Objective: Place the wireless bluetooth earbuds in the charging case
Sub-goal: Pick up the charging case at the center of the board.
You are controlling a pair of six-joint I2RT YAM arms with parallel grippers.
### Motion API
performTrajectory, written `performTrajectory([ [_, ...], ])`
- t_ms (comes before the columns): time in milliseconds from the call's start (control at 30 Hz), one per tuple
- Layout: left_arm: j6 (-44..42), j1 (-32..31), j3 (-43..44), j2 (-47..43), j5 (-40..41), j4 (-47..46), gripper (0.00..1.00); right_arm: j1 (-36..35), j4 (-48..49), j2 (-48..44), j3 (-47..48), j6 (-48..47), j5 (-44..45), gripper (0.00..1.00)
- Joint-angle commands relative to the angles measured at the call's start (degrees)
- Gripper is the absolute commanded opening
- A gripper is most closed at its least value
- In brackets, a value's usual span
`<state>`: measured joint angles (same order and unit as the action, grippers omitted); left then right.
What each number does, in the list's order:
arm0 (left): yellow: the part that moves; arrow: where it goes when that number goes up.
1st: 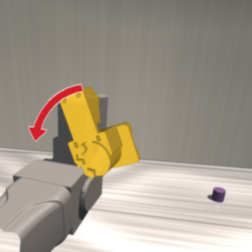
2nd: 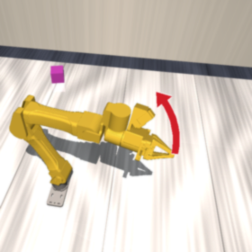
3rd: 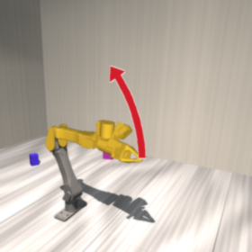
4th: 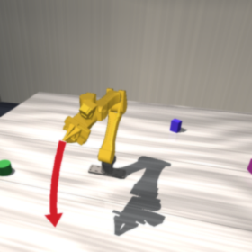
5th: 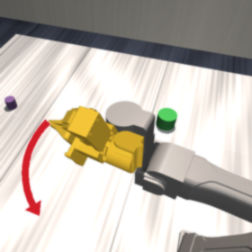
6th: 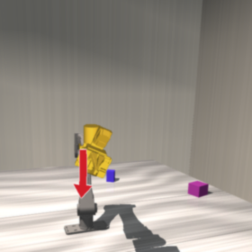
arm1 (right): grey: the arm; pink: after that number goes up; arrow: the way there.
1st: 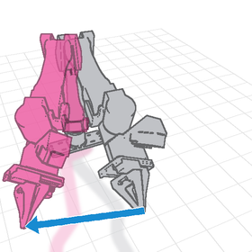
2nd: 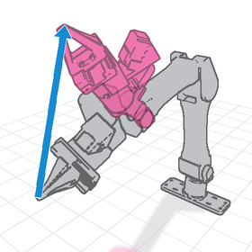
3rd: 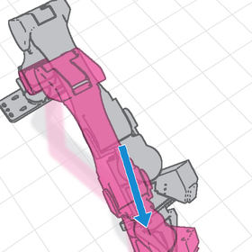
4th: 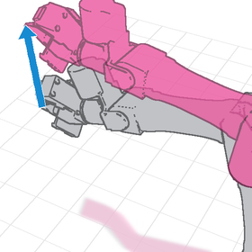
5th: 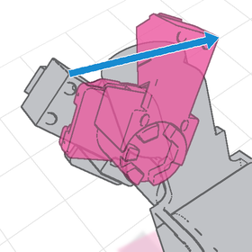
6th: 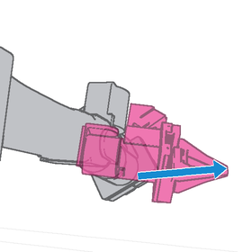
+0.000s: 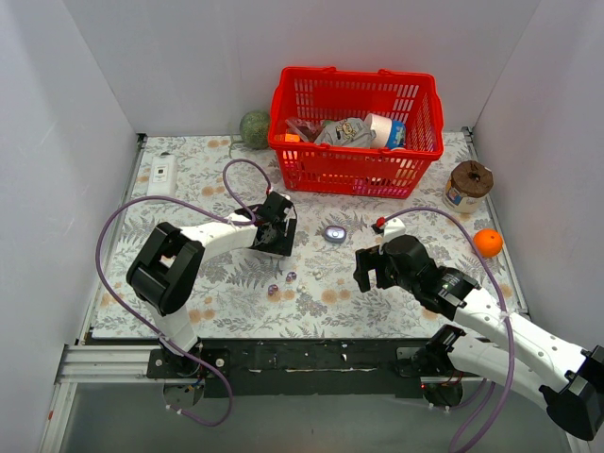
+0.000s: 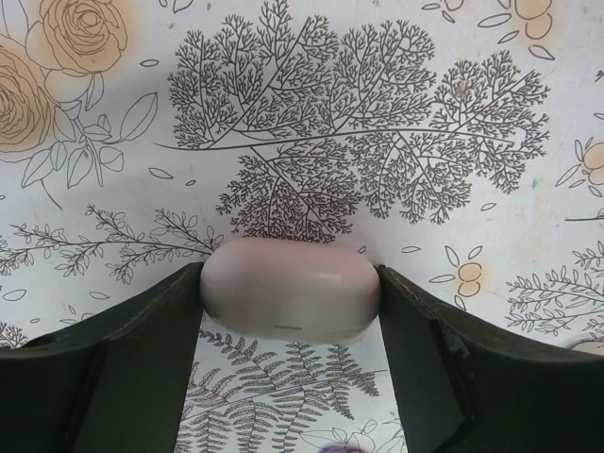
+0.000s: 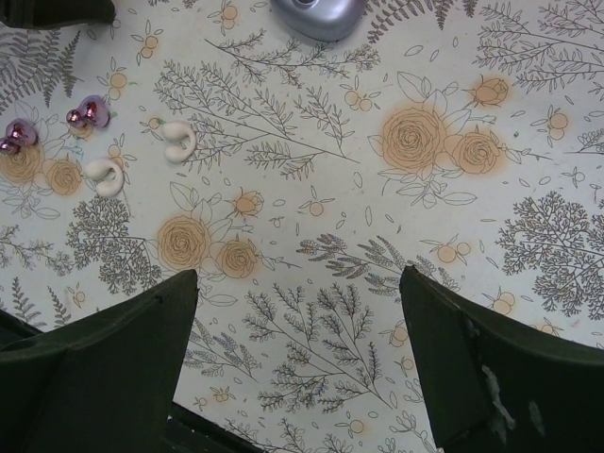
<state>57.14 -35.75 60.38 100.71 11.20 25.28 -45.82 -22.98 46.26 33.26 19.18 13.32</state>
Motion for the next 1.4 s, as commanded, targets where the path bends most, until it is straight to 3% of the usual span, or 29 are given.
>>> performTrajectory([
  [0, -0.20, 0.50, -1.32, -0.24, 4.01, 4.08, 0.24, -0.23, 0.66, 0.41, 3.30, -0.81, 0.21, 0.95],
  [67, 0.07, 0.50, -1.58, -2.25, 2.96, 3.20, 0.05, -0.23, 0.75, 0.67, 3.83, -0.81, 0.21, 0.95],
  [100, 0.33, 0.42, -1.93, -3.40, 2.60, 1.72, 0.00, -0.23, 0.75, 0.76, 4.27, -0.81, 0.21, 0.95],
  [300, 0.69, 0.42, -6.31, -18.49, -2.39, -8.55, 0.00, -0.14, 1.09, 0.59, 7.44, 2.09, 2.24, 0.94],
  [467, 0.17, 0.33, -11.85, -27.74, -11.10, -17.79, 0.00, -0.14, 2.68, -0.56, 11.02, 1.39, -2.94, 0.93],
  [533, -0.71, -0.02, -16.66, -31.35, -18.98, -24.29, 0.00, -0.14, 0.84, 1.01, 13.14, 0.51, -6.01, 0.94],
  [600, -2.03, -1.25, -21.42, -34.42, -22.00, -34.53, 0.00, -0.14, -0.57, 2.07, 16.47, 0.33, -7.60, 0.94],
  [700, -5.27, -4.67, -30.57, -42.33, -20.96, -47.19, 0.00, -0.14, -1.89, 2.96, 19.55, 0.33, -10.07, 0.95],
  [800, -9.31, -6.61, -36.02, -47.08, -20.96, -53.56, 0.00, -0.14, -1.80, 2.52, 21.40, 0.07, -11.47, 0.96],
  [967, -13.46, -8.45, -40.15, -51.30, -23.86, -58.75, 0.00, -0.14, -3.82, 6.11, 24.84, -0.46, -16.39, 0.95],
  [1133, -19.42, -13.46, -42.98, -52.89, -18.94, -61.67, 0.00, -0.14, -3.48, 9.89, 26.07, 0.07, -22.01, 0.95],
  [1367, -27.52, -25.68, -43.86, -50.26, -6.64, -61.92, 0.00, -0.14, -1.45, 12.62, 27.47, 0.68, -26.33, 0.93],
])
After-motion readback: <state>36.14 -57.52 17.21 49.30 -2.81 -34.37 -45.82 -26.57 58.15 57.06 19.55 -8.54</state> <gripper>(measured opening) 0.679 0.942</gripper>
